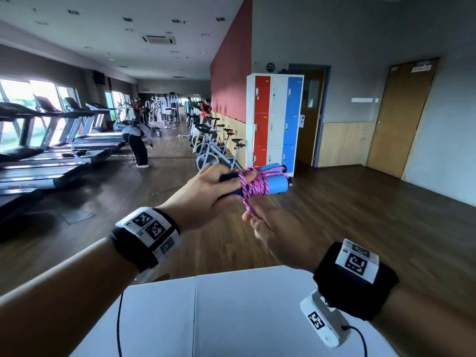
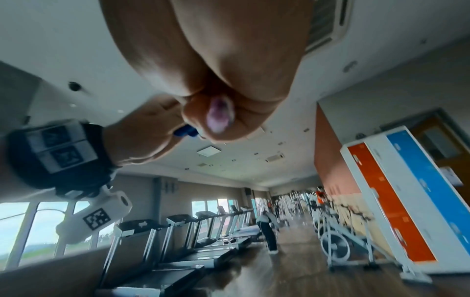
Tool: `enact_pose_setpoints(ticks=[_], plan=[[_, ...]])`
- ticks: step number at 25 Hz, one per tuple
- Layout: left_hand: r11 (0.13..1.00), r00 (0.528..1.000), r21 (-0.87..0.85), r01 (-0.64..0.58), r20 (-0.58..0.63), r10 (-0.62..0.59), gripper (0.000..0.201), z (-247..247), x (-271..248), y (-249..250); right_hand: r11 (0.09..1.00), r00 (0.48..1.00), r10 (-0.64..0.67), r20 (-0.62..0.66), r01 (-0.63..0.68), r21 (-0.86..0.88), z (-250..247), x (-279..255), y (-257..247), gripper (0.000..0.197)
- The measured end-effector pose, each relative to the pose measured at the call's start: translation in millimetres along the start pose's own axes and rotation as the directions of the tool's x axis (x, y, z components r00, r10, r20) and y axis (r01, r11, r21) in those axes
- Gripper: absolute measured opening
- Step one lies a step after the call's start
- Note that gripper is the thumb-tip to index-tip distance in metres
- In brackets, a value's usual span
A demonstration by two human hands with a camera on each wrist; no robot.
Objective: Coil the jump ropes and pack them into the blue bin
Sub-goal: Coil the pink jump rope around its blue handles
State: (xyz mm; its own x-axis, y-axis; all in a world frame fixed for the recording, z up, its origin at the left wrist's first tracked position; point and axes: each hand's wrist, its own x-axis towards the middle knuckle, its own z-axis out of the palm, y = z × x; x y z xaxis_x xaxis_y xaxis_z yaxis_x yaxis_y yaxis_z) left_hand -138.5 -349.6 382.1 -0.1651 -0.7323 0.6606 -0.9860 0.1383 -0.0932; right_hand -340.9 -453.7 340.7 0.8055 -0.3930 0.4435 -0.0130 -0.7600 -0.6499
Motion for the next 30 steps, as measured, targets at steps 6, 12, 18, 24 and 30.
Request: enact_pose_setpoints(ticks=[6,12,18,24,30], plan=[[0.999,0.997,0.036,-0.003,0.073,0.0,0.047,0.3,-3.7,-6.0,0.838,0.986,-0.151,0.07,0.165,-0.52,-36.6,-2.0,-38.8,0.024],[0.995,0.994,0.013,-0.104,0.033,0.103,0.029,-0.6,-1.9,14.2,0.867,0.986,-0.155,-0.055,0.109,-0.486,-67.4,19.1,-55.4,0.018],[0.979,0.99,-0.149,-0.139,0.0,0.14,0.016,9.6,-8.4,56.8,0.877,0.943,-0.213,-0.254,0.07,-0.475,-50.7,27.9,-31.5,0.017],[0.98,0.993,-0.17,-0.106,0.043,0.114,0.021,17.1,-11.8,54.1,0.834,0.905,-0.343,-0.25,0.17,-0.526,-37.5,23.3,-18.1,0.014],[0.981,0.996,-0.176,-0.083,0.017,0.088,0.016,13.2,-9.6,47.8,0.79,0.936,-0.338,-0.095,0.228,-0.57,-45.9,24.3,-20.0,0.028]])
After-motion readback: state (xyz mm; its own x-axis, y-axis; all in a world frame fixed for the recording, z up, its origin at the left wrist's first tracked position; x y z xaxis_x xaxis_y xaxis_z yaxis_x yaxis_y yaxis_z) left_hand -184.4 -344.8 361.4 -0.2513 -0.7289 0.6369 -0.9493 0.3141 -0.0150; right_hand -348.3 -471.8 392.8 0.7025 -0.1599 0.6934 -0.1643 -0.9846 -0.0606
